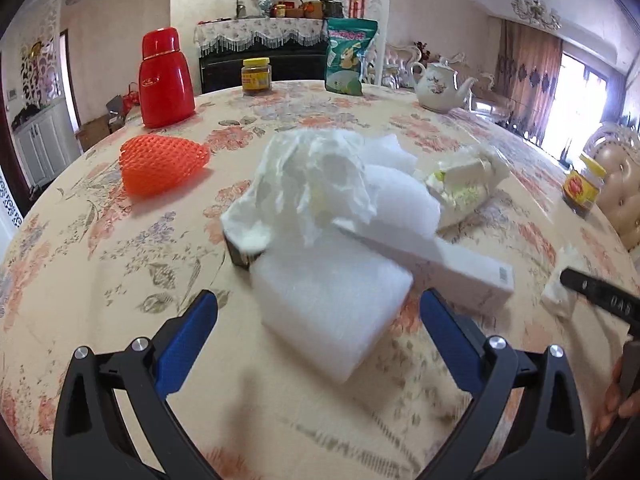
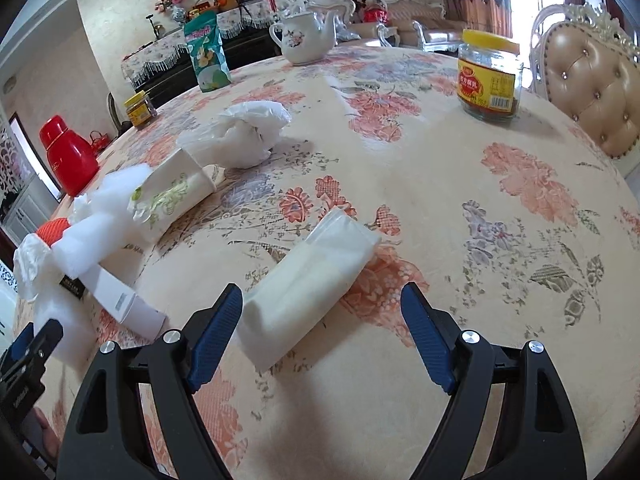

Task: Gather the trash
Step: 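Grasp the white tissue packet with the right tool while the left tool grasps a white foam block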

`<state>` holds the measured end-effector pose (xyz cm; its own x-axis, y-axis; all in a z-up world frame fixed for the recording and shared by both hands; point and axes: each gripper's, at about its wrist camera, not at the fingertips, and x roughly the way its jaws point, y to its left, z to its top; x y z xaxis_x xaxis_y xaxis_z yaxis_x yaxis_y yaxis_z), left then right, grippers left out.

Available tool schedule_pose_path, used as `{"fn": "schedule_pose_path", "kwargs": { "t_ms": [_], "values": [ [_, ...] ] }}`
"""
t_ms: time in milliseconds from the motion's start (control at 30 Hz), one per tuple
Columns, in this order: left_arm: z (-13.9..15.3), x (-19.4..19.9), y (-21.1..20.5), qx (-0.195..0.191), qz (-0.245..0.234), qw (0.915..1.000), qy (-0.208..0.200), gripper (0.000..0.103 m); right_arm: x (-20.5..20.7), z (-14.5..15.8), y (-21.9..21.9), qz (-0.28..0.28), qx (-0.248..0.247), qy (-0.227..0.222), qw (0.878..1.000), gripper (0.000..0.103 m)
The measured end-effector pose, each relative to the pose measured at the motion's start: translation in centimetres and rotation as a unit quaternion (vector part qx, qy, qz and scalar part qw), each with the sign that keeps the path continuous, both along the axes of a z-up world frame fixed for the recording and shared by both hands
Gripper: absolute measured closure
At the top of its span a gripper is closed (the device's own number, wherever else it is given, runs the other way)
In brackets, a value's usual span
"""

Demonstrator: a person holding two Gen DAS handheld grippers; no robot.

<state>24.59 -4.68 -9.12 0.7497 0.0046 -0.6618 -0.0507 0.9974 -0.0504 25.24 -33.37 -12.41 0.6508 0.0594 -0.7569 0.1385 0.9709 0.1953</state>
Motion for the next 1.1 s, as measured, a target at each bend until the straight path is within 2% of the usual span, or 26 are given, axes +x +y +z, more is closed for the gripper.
{"fn": "schedule_pose_path", "kwargs": {
  "t_ms": [133,167,200,233,267,300,333,400,733,1100],
  "values": [
    [-0.2,1.3,-0.2,-0.017,0.005,0.9998,0.006,0.005,1.2,-0.2,0.7,0.005,-0.002,0.005,1.000,0.026],
    [-0.3,1.4,-0.3,-0.019,0.005,0.9998,0.007,0.010,1.4,-0.2,1.0,0.008,-0.004,0.005,1.000,0.026],
    [-0.5,1.7,-0.3,-0.021,0.000,0.9997,0.014,0.024,1.7,-0.2,1.3,0.012,-0.014,0.006,1.000,0.030],
    [-0.5,1.7,-0.3,-0.013,0.004,0.9998,0.015,0.026,1.9,-0.2,1.7,0.014,-0.028,0.008,0.999,0.037],
    [-0.3,1.6,-0.1,-0.023,-0.007,0.9997,0.010,0.027,2.0,-0.4,2.0,0.018,-0.035,0.013,0.999,0.056],
    [-0.3,1.5,0.0,-0.031,-0.016,0.9993,0.010,0.028,2.0,-0.6,1.9,0.022,-0.027,0.017,0.999,0.063],
    [-0.3,1.1,0.1,-0.030,-0.022,0.9992,0.011,0.028,1.9,-0.6,1.8,0.022,-0.023,0.014,0.999,0.068],
    [-0.2,0.4,0.1,-0.027,-0.031,0.9991,0.009,0.029,1.3,-0.4,1.8,0.030,-0.024,0.008,0.999,0.072],
    [1.3,-5.7,0.4,-0.017,-0.043,0.9988,-0.017,0.029,-3.9,0.6,2.6,0.067,-0.013,-0.014,0.998,0.074],
    [2.7,-13.3,2.8,-0.001,-0.029,0.9980,-0.056,0.028,-10.8,3.4,7.1,0.135,-0.007,-0.059,0.989,0.074]
  ]
}}
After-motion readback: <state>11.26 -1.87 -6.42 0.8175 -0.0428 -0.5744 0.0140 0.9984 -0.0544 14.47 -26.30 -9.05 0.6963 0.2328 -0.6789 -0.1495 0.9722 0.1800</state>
